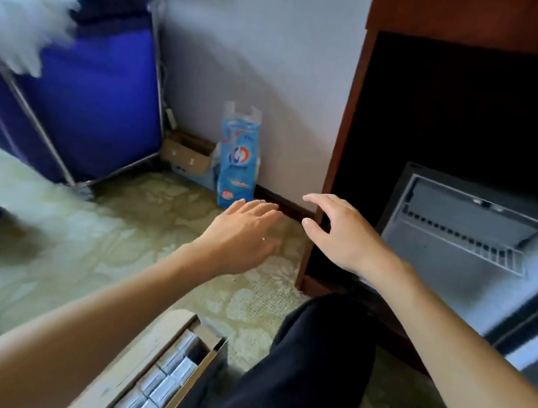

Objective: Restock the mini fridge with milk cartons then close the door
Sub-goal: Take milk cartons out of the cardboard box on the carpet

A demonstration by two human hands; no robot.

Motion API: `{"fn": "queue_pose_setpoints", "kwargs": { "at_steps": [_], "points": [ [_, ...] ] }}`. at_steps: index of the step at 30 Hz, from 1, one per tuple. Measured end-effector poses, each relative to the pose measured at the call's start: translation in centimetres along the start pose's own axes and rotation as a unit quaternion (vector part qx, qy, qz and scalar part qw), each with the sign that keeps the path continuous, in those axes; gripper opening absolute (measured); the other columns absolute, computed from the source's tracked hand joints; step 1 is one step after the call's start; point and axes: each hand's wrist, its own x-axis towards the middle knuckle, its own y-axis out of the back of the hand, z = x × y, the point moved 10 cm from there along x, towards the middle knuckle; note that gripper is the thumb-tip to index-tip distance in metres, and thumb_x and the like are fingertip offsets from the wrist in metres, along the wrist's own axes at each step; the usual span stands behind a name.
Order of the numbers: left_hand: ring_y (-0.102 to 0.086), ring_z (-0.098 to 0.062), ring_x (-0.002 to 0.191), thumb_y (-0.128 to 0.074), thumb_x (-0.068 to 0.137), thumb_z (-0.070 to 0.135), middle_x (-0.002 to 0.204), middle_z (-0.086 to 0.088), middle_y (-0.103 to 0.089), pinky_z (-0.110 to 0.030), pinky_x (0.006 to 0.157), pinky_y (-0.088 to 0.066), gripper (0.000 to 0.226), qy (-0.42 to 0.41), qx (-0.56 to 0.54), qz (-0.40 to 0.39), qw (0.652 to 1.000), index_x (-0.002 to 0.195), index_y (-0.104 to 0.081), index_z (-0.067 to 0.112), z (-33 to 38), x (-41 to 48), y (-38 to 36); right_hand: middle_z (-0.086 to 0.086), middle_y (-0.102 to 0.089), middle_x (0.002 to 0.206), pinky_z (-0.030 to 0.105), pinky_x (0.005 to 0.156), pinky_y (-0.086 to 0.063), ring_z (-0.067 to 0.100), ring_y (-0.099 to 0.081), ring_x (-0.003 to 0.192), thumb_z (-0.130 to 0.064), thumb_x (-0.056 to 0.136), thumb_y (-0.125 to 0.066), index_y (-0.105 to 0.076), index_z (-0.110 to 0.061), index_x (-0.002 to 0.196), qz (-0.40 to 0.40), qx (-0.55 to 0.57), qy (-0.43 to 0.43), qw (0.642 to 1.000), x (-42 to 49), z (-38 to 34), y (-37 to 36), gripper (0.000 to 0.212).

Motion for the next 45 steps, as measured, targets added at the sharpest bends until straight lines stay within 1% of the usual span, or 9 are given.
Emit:
{"fn": "queue_pose_setpoints", "kwargs": {
  "at_steps": [6,11,16,21,25,29,33,38,45],
  "points": [
    [-0.033,-0.015,0.145,-0.049,0.099,0.048,0.154,0.004,-0.043,-0.040,0.122,-0.023,0.052,0.068,0.005,-0.006,0.998,0.145,-0.046,0.026,-6.7,-9.1,-3.4,-0.007,-0.045,0.151,0.038,0.116,-0.034,0.013,-0.037,0.141,-0.034,0.098,-0.055,-0.049,-0.027,0.144,-0.078,0.047,0.041,0.995,1.1,-5.5,-9.1,0.047],
    [-0.039,-0.017,0.142,-0.047,0.100,0.048,0.151,0.004,-0.046,-0.037,0.118,-0.028,0.049,0.145,-0.023,-0.047,0.988,0.143,-0.049,0.026,-9.9,-17.8,-8.6,-0.007,-0.044,0.151,0.032,0.111,-0.032,0.014,-0.038,0.140,-0.034,0.098,-0.057,-0.049,-0.028,0.144,-0.170,0.095,0.044,0.980,0.0,-8.9,-17.6,0.047],
    [-0.049,-0.019,0.131,-0.046,0.100,0.046,0.145,0.005,-0.049,-0.037,0.105,-0.045,0.044,0.268,-0.066,-0.114,0.954,0.140,-0.048,0.028,-13.1,-26.4,-15.3,-0.004,-0.043,0.151,0.041,0.116,-0.032,0.017,-0.035,0.141,-0.030,0.097,-0.055,-0.045,-0.027,0.146,-0.282,0.078,0.058,0.954,-2.5,-11.7,-27.3,0.050],
    [-0.054,-0.020,0.123,-0.044,0.096,0.051,0.134,0.005,-0.057,-0.038,0.100,-0.047,0.044,0.329,-0.080,-0.145,0.930,0.133,-0.053,0.029,-14.5,-31.7,-20.3,0.000,-0.048,0.145,0.040,0.115,-0.033,0.020,-0.037,0.138,-0.026,0.096,-0.054,-0.047,-0.022,0.145,-0.338,0.058,0.073,0.937,-4.7,-12.9,-33.9,0.049],
    [-0.055,-0.027,0.115,-0.056,0.095,0.042,0.124,-0.002,-0.059,-0.041,0.096,-0.043,0.036,0.367,-0.102,-0.143,0.913,0.125,-0.060,0.022,-14.8,-33.9,-22.5,0.000,-0.051,0.143,0.044,0.112,-0.038,0.021,-0.040,0.136,-0.026,0.095,-0.055,-0.050,-0.023,0.141,-0.393,0.005,0.111,0.913,-7.7,-12.8,-39.0,0.047],
    [-0.056,-0.028,0.106,-0.054,0.093,0.041,0.116,-0.003,-0.055,-0.041,0.087,-0.045,0.028,0.368,-0.072,-0.174,0.911,0.112,-0.061,0.021,-14.4,-35.9,-24.9,0.003,-0.051,0.140,0.044,0.111,-0.041,0.024,-0.045,0.133,-0.015,0.096,-0.055,-0.051,-0.024,0.140,-0.435,-0.051,0.139,0.888,-9.5,-12.3,-42.1,0.044],
    [-0.049,-0.024,0.109,-0.038,0.087,0.061,0.122,-0.002,-0.049,-0.040,0.089,-0.045,0.052,0.366,-0.042,-0.194,0.909,0.114,-0.061,0.023,-13.6,-37.2,-26.2,0.002,-0.051,0.140,0.042,0.108,-0.042,0.025,-0.045,0.132,-0.014,0.094,-0.058,-0.053,-0.027,0.139,-0.448,-0.095,0.173,0.872,-9.9,-12.4,-44.1,0.047],
    [-0.047,-0.022,0.114,-0.055,0.087,0.052,0.127,-0.001,-0.049,-0.037,0.093,-0.041,0.042,0.409,-0.034,-0.147,0.900,0.114,-0.066,0.022,-13.7,-38.2,-26.4,0.004,-0.050,0.132,0.039,0.102,-0.041,0.025,-0.044,0.128,-0.020,0.093,-0.062,-0.057,-0.026,0.135,-0.469,-0.155,0.230,0.838,-10.8,-12.8,-45.8,0.042],
    [-0.046,-0.025,0.118,-0.056,0.089,0.044,0.133,-0.005,-0.050,-0.039,0.100,-0.043,0.040,0.393,-0.040,-0.125,0.910,0.115,-0.069,0.018,-13.6,-38.6,-26.5,0.005,-0.050,0.120,0.040,0.095,-0.044,0.026,-0.047,0.120,-0.024,0.096,-0.059,-0.061,-0.022,0.126,-0.470,-0.189,0.281,0.815,-11.9,-13.8,-48.4,0.030]
  ]
}}
